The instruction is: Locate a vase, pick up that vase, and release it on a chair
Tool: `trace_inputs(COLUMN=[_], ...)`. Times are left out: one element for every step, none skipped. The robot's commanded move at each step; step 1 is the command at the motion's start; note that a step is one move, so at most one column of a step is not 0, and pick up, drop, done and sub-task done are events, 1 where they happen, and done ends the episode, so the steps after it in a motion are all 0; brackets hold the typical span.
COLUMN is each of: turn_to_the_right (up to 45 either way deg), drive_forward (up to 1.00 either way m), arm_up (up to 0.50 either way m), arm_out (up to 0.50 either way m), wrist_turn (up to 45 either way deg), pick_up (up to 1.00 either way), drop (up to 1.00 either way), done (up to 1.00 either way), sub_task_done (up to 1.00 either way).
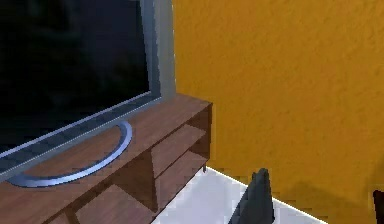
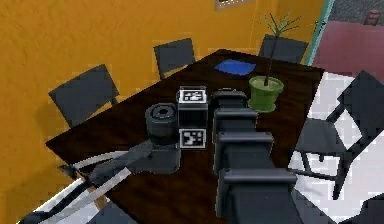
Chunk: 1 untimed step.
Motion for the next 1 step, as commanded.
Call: trace_inputs(turn_to_the_right=[0.0], drive_forward=[0.00], arm_up=[0.00], arm_out=[0.00], wrist_turn=[0.0], pick_up=[0.00], drop=[0.00], done=[1.00], sub_task_done=[0.00])
